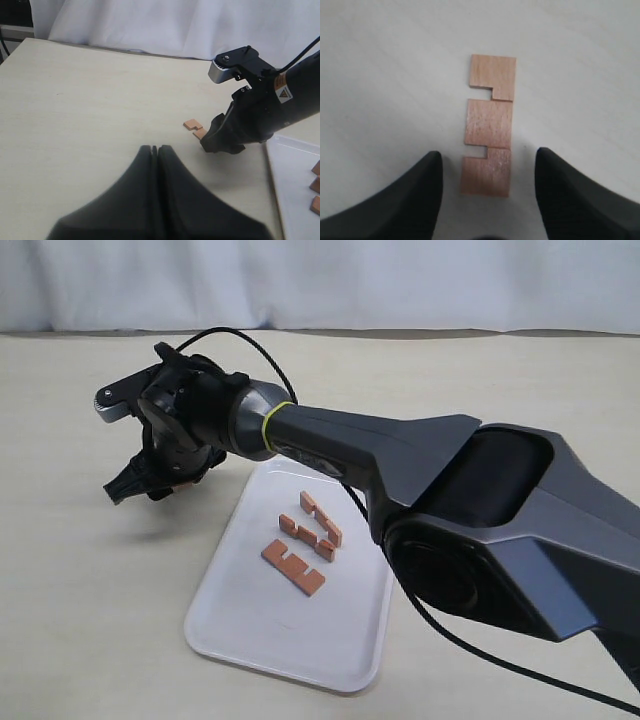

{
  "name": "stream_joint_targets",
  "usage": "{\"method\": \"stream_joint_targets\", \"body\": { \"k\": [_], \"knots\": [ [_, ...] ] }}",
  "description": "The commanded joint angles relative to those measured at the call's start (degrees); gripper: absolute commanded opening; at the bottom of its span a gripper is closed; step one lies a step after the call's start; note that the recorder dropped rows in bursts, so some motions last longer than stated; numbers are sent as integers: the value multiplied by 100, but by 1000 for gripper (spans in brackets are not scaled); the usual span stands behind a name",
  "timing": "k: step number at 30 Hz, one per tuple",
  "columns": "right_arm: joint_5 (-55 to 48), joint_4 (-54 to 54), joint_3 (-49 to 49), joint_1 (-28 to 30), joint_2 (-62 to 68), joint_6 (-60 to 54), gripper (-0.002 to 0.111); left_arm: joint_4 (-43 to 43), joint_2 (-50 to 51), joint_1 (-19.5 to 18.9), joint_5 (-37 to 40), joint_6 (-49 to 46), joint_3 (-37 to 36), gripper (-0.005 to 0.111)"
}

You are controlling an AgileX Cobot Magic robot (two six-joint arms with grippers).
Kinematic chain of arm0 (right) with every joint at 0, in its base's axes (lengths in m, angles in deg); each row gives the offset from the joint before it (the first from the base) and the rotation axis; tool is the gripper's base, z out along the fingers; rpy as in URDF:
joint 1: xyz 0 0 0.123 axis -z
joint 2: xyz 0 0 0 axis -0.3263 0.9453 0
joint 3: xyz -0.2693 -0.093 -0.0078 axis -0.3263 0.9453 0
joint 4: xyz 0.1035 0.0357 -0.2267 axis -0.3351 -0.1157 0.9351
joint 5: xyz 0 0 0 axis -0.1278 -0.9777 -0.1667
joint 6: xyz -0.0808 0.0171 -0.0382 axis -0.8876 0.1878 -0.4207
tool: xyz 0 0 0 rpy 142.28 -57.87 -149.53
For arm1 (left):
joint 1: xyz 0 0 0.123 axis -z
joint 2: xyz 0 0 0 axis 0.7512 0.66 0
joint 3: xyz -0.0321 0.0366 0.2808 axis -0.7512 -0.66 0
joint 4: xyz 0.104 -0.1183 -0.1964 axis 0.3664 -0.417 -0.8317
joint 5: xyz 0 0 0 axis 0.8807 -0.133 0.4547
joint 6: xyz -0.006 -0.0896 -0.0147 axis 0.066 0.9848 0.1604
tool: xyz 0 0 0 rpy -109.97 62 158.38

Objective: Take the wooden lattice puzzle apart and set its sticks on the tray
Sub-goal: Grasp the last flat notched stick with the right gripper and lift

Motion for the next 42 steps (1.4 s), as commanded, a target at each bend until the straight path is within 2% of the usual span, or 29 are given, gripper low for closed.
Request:
{"method": "stream_joint_targets", "body": {
  "k": [1,18,20,22,24,25,31,37,42],
  "knots": [
    [22,54,24,38,-22,148,51,4,-6,5,-55,22,-13,0],
    [30,-190,24,3,121,274,51,4,-6,5,-55,22,-13,0],
    [5,-190,24,2,121,274,46,4,-6,5,-55,22,-13,0],
    [-34,-190,24,2,121,274,30,4,-6,5,-55,22,-13,0],
    [-86,-190,24,2,121,338,7,4,-6,5,-55,22,-13,0],
    [-148,-190,-19,2,121,352,5,4,-6,5,-55,22,-13,0],
    [-531,23,-166,-111,-247,354,5,4,-6,5,-55,22,-13,0],
    [-1306,612,-166,-532,-688,52,5,4,-6,5,-55,22,-13,0],
    [-1871,265,-166,-838,-920,-529,5,4,-6,5,-55,22,-13,0]
  ]
}}
